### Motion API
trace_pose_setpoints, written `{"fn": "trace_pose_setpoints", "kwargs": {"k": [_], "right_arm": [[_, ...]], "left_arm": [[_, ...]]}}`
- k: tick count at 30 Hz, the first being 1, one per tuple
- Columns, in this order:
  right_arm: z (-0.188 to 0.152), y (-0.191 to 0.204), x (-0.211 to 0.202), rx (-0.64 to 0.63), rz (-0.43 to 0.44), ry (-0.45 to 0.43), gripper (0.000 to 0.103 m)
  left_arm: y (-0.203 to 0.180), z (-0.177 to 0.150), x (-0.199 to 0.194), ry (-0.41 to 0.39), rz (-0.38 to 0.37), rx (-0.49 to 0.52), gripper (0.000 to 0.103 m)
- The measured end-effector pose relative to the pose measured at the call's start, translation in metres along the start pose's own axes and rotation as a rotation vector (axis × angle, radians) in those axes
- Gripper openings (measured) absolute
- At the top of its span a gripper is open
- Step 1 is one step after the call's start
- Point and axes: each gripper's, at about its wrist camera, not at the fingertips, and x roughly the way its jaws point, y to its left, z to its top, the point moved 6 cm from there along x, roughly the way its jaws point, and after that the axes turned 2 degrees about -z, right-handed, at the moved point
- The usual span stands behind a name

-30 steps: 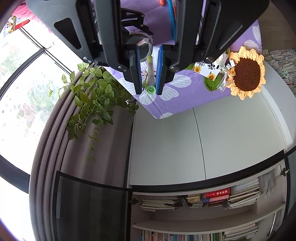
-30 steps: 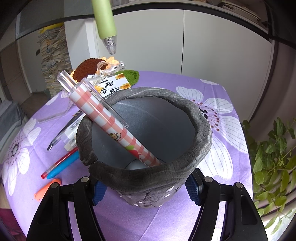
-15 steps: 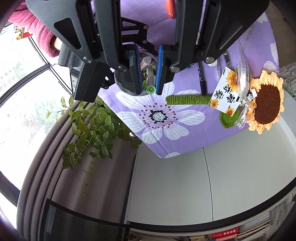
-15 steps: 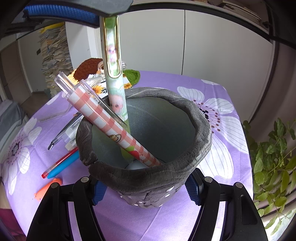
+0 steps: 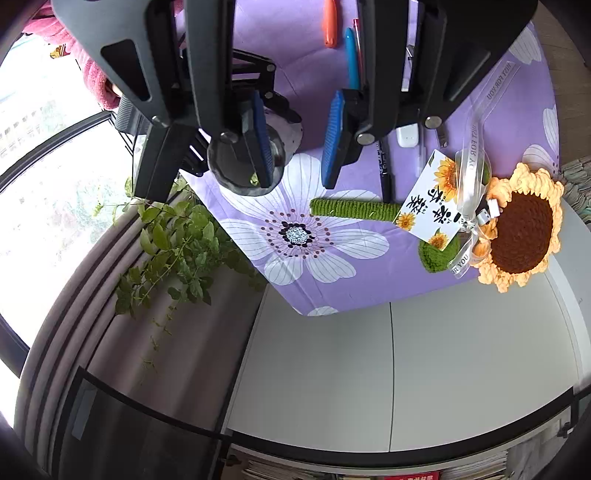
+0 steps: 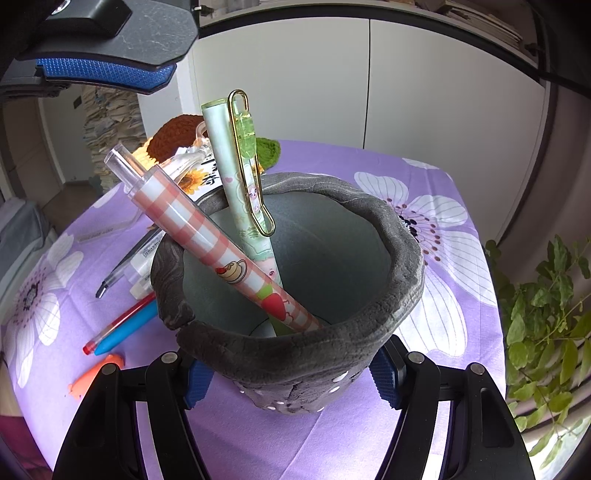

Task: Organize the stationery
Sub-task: 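Lift the light green pen, lower it into the grey cup, open the left gripper, then grasp the red pen with the left gripper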

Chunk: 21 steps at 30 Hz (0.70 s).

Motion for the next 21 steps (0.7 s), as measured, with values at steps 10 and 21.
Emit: {"fn": "trace_pose_setpoints", "kwargs": {"k": [10,21], "right_arm": [[0.000,0.000,0.000,0.000,0.000,0.000,0.071],[-0.001,0.001,0.000,-0.002,-0.001,0.004,0.071]], "left_arm": [[0.055,-0.080,0.041,0.196,0.118,-0.074,0.023],[0.068,-0.122,0.052,0.261,0.157,-0.046,0.024]]}}
